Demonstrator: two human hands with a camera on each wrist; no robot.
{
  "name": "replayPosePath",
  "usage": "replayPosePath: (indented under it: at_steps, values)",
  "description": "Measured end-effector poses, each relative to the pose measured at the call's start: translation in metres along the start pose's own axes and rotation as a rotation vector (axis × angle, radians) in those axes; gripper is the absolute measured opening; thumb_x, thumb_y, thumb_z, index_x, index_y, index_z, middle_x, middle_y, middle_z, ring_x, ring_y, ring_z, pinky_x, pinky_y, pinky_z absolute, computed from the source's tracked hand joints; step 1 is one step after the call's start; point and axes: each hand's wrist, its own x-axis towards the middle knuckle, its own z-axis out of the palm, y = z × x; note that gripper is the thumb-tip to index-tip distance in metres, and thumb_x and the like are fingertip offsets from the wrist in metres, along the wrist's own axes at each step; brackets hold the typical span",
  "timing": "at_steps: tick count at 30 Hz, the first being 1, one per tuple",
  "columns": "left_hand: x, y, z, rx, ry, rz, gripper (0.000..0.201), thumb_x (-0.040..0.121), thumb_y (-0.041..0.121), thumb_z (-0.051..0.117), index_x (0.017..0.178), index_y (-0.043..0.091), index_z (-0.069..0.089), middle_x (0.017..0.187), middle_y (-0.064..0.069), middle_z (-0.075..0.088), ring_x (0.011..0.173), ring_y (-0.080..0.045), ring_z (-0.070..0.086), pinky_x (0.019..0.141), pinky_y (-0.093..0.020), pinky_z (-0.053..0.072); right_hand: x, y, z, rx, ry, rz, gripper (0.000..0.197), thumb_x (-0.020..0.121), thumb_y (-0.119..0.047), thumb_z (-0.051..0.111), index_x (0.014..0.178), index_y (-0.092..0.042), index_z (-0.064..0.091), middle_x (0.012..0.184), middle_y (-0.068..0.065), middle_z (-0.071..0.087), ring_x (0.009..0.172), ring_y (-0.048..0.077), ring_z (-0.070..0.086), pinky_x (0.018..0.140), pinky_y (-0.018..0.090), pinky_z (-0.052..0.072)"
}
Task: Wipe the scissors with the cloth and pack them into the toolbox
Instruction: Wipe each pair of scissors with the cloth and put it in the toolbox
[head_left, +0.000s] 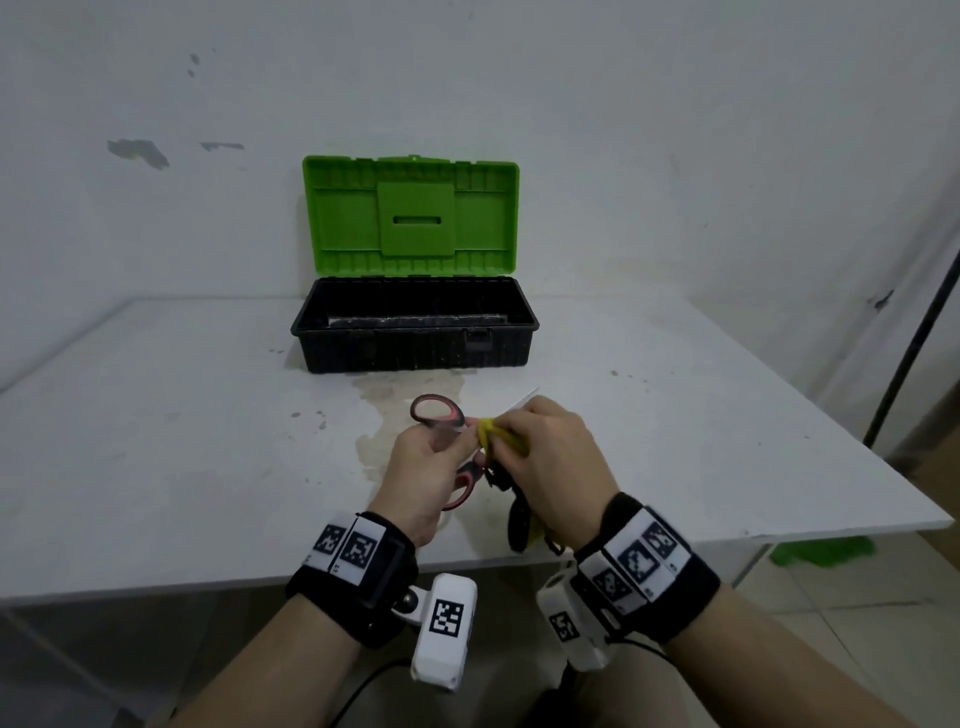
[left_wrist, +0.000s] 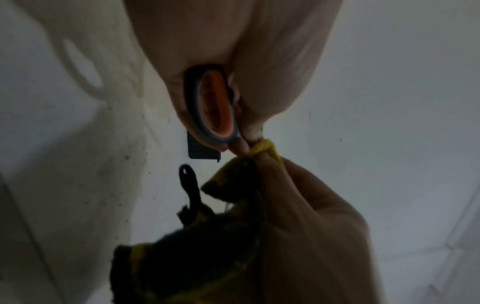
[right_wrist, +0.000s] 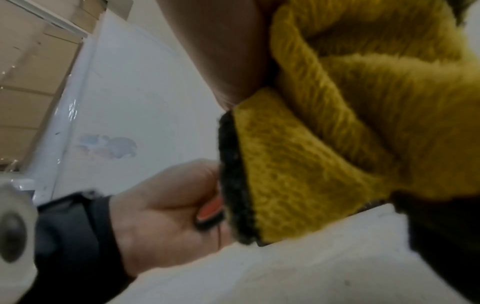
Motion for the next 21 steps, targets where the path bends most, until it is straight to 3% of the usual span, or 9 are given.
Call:
replayPosePath:
  at_steps: [5, 8, 10, 13, 16, 21]
  values:
    - [0.0, -0.004, -0.008, 0.0, 0.02, -0.032, 0.018, 0.095, 0.016, 0.066, 0.103, 0.001, 0.072, 0.083, -0.009, 0.069, 0.072, -0.017, 0.064, 0.072, -0.033, 0.054, 0.019, 0.024, -0.005, -0.026, 0.069, 0.109, 0.025, 0.094, -0.034, 0.055, 0.091, -0.016, 0.072, 0.087, -0.001, 0.058, 0.077, 0.016, 0.056, 0.07, 0.031, 0.051]
    - [-0.002, -0.002, -0.008, -0.026, 0.04, -0.04, 0.018, 0.095, 0.016, 0.066, 0.103, 0.001, 0.071, 0.084, -0.009, 0.068, 0.071, -0.016, 0.063, 0.067, -0.03, 0.054, 0.032, 0.037, -0.016, -0.022, 0.095, 0.2, 0.022, 0.093, -0.031, 0.057, 0.089, -0.016, 0.073, 0.084, 0.0, 0.057, 0.079, 0.021, 0.057, 0.066, 0.03, 0.046]
    - [-0.002, 0.002, -0.006, -0.082, 0.077, -0.05, 0.02, 0.097, 0.018, 0.064, 0.107, 0.001, 0.067, 0.089, -0.01, 0.064, 0.069, -0.017, 0.06, 0.064, -0.03, 0.054, 0.029, 0.033, -0.022, -0.008, 0.103, 0.192, 0.019, 0.092, -0.03, 0.058, 0.089, -0.018, 0.072, 0.085, -0.001, 0.057, 0.079, 0.019, 0.056, 0.066, 0.026, 0.04]
    - [-0.001, 0.006, -0.003, -0.099, 0.122, -0.053, 0.028, 0.098, 0.032, 0.058, 0.105, 0.005, 0.062, 0.092, -0.012, 0.058, 0.062, -0.021, 0.058, 0.056, -0.033, 0.053, 0.013, 0.009, -0.02, -0.005, 0.038, 0.09, 0.019, 0.093, -0.031, 0.057, 0.093, -0.019, 0.072, 0.09, -0.003, 0.058, 0.077, 0.014, 0.054, 0.067, 0.022, 0.042]
    - [0.0, 0.005, 0.001, -0.059, 0.149, -0.013, 0.034, 0.101, 0.041, 0.047, 0.097, 0.009, 0.057, 0.083, -0.012, 0.049, 0.058, -0.026, 0.053, 0.052, -0.034, 0.051, 0.001, -0.01, -0.007, -0.03, -0.014, 0.017, 0.024, 0.095, -0.036, 0.054, 0.095, -0.019, 0.071, 0.092, -0.003, 0.057, 0.077, 0.016, 0.056, 0.067, 0.027, 0.048]
    - [-0.002, -0.001, 0.003, 0.211, 0.216, 0.128, 0.041, 0.099, 0.049, 0.037, 0.07, 0.022, 0.047, 0.053, 0.009, 0.04, 0.053, -0.018, 0.041, 0.057, -0.04, 0.046, 0.002, -0.015, 0.01, -0.123, -0.071, -0.029, 0.027, 0.097, -0.038, 0.049, 0.097, -0.019, 0.068, 0.091, -0.002, 0.051, 0.075, 0.018, 0.054, 0.064, 0.035, 0.051]
